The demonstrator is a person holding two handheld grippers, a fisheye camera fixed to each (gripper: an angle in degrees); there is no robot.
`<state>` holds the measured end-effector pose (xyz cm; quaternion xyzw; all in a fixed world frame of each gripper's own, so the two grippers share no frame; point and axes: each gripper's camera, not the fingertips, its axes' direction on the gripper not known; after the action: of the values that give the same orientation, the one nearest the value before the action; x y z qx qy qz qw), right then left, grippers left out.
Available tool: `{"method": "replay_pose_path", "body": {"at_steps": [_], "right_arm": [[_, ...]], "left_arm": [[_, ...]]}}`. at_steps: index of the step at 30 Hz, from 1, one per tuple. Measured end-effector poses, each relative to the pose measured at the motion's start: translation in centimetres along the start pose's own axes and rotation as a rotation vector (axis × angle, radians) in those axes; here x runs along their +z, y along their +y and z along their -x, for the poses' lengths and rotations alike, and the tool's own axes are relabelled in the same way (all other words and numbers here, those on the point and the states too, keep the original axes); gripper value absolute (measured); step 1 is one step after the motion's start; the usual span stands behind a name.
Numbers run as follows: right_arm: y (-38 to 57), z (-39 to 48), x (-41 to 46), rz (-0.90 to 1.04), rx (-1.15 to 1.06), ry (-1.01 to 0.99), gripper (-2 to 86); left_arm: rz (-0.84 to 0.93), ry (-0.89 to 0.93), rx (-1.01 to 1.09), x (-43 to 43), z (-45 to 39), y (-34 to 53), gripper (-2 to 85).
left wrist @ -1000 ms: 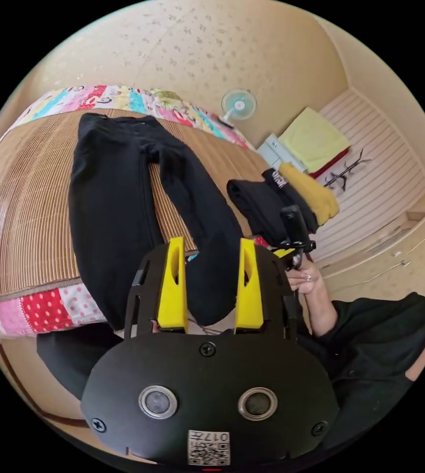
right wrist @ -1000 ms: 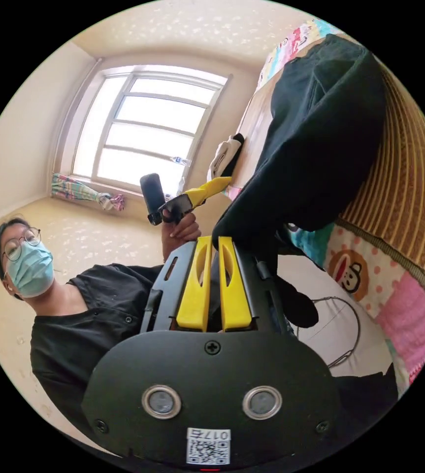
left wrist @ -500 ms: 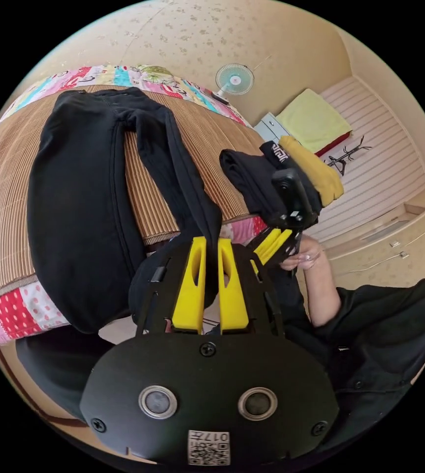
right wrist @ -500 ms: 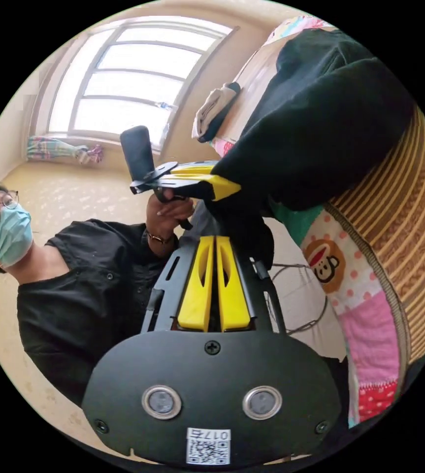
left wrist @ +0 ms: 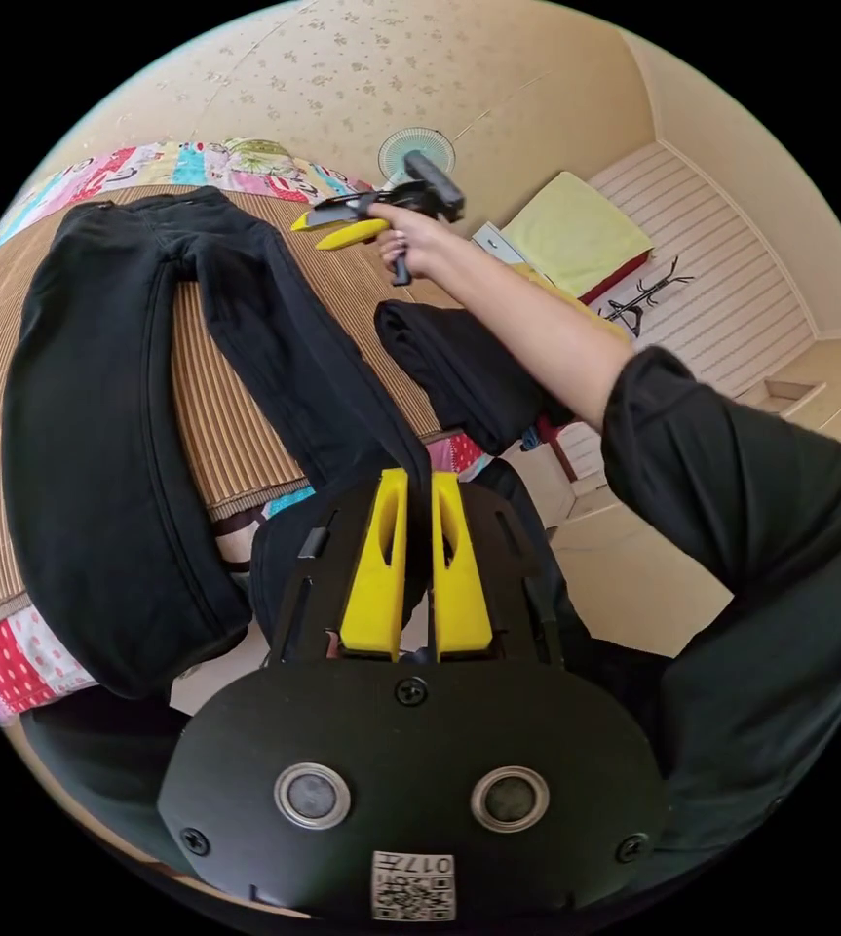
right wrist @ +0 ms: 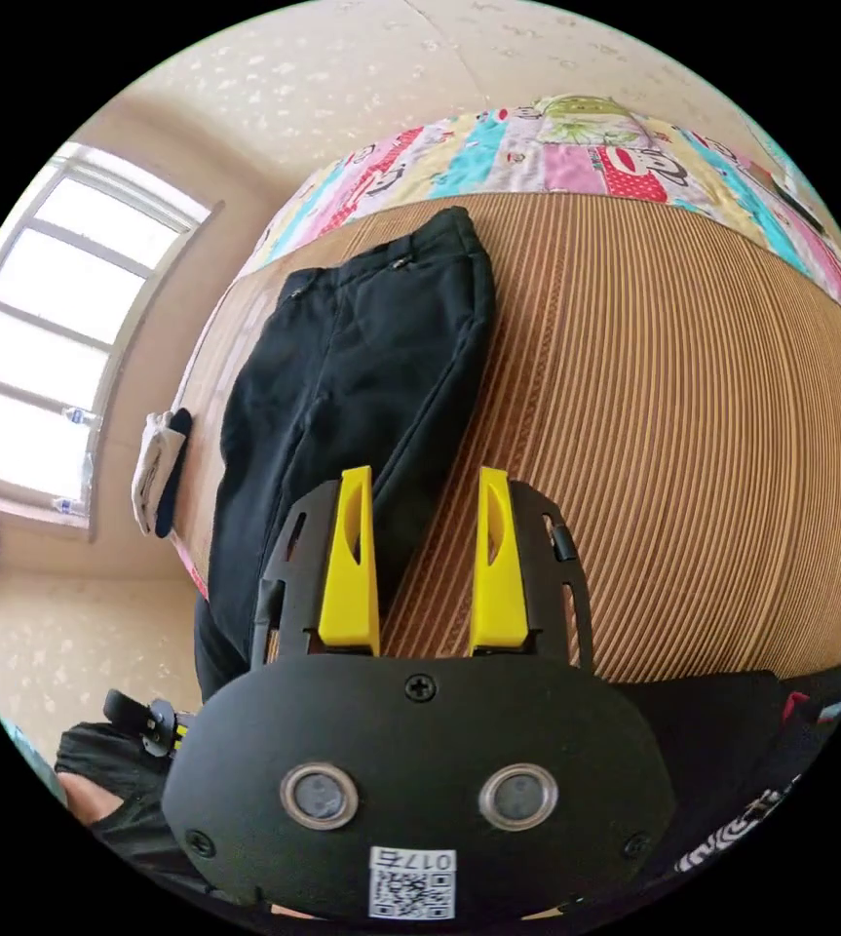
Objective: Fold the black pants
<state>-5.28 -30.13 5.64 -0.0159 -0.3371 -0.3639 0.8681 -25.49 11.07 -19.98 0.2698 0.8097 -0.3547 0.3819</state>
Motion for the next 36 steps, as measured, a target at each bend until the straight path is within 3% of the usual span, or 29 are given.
{"method": "replay_pose_path", "body": {"at_steps": [3,5,16,23,26,30,36], "right_arm": [[-2.5,-3.1,1.6,-0.122,0.119,-0.103,14.8],[-3.5,-3.8,3.1,-0.147,0.149,-0.07,14.8],[-5.4,-0.2,9.2,-0.132,0.059,0.054,5.4],[-3.6,16.3,6.1,-0.38,-0.227,0.302,2.2],[-2.6,25.2,7.9,-0.418,-0.399,0.371,2.1],[-1.8,33.4,13.2,-0.391,-0.512,0.267,2.9],[-1.0,35.8,21.7,-0.231,-0.556,0.134,6.1]], "left_arm": [[0.001,0.019,0.001,-0.5,-0.1,-0.1,4.6],[0.005,0.034,-0.004,-0.7,0.1,-0.4,4.6],[-0.131,0.187,0.031,-8.7,-1.5,-3.1,4.6],[-0.201,0.307,-0.066,-13.7,1.1,-0.9,4.4],[-0.196,0.272,-0.131,-14.5,2.0,1.3,4.2],[-0.207,0.21,-0.205,-17.3,3.0,4.6,4.1],[0.008,-0.102,-0.336,-18.5,5.6,7.0,5.6]]}}
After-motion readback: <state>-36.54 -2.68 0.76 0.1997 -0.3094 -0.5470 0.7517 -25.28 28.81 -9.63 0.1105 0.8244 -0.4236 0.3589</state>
